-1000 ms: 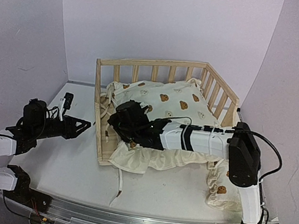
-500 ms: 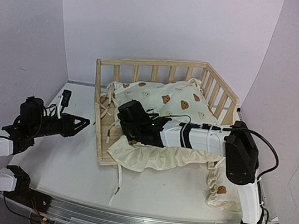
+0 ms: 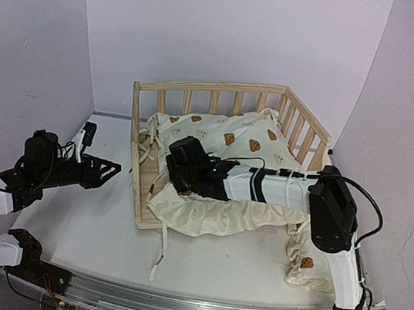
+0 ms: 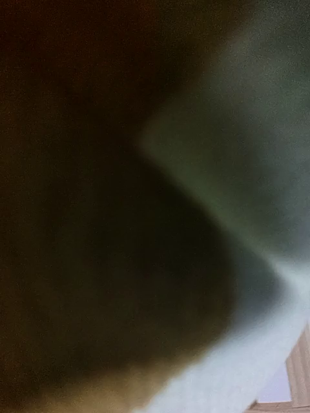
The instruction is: Set up the pet bed
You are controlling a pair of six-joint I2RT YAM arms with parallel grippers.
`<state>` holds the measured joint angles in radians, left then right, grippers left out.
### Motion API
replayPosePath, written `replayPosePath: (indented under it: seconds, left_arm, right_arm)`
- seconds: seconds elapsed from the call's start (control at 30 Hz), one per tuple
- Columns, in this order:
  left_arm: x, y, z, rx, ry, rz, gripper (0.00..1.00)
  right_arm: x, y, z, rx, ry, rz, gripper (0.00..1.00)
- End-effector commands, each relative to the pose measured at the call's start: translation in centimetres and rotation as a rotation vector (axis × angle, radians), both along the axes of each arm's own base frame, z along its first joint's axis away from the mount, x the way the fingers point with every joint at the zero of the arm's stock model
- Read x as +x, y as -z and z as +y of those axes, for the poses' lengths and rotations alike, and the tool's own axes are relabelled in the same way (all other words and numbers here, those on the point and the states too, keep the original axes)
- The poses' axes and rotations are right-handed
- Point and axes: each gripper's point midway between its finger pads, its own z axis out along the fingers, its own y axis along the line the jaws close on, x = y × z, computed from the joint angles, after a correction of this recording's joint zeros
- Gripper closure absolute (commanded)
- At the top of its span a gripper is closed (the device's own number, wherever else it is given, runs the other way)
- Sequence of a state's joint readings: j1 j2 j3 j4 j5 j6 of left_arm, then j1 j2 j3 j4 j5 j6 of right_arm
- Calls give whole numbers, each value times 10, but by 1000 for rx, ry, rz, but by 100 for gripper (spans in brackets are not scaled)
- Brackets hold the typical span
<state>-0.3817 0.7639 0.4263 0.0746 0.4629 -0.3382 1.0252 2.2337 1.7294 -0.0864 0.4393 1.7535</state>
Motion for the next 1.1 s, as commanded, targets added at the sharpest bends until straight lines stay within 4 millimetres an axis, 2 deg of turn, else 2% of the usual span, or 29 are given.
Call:
replayPosePath:
  seconds: [0.0, 0.1, 0.23, 0.3, 0.43, 0.5, 0.6, 0.7, 0.73, 0.8, 0.83, 0.93, 1.07]
  left_arm:
    - [11, -14, 6, 30, -52, -56, 48]
    - [19, -15, 5, 20, -73, -61, 46]
    - [24, -20, -2, 1, -39, -92, 47]
    - [24, -22, -9, -4, 1, -105, 48]
    - [15, -25, -24, -19, 120, -190, 50]
    - [13, -24, -25, -13, 140, -244, 51]
    - [15, -24, -26, -2, 144, -277, 52]
    - [16, -30, -27, -20, 143, -271, 53]
    - [15, -32, -28, -29, 147, -267, 53]
    - [14, -33, -27, -39, 140, -261, 53]
    - [14, -33, -26, -41, 136, -262, 53]
    - [10, -32, -24, -41, 133, -269, 53]
    - [9, -31, -23, -38, 132, -274, 53]
  right_arm:
    - [-16, -38, 22, 49, -153, -65, 100]
    - [-34, -64, 36, 80, -237, -130, 100]
    - [-54, -69, 36, 63, -285, -162, 97]
    - [-60, -74, 34, 59, -302, -190, 99]
    - [-70, -85, 28, 42, -335, -240, 100]
    - [-73, -93, 31, 67, -357, -284, 94]
    - [-74, -89, 30, 65, -366, -292, 87]
    - [-76, -88, 33, 68, -385, -307, 87]
    - [-76, -86, 33, 63, -391, -309, 87]
    - [-77, -80, 34, 60, -396, -309, 98]
    - [-77, -78, 34, 58, -399, -311, 100]
    - [-78, -75, 34, 63, -405, -313, 100]
    - [-78, -83, 46, 36, -454, -344, 99]
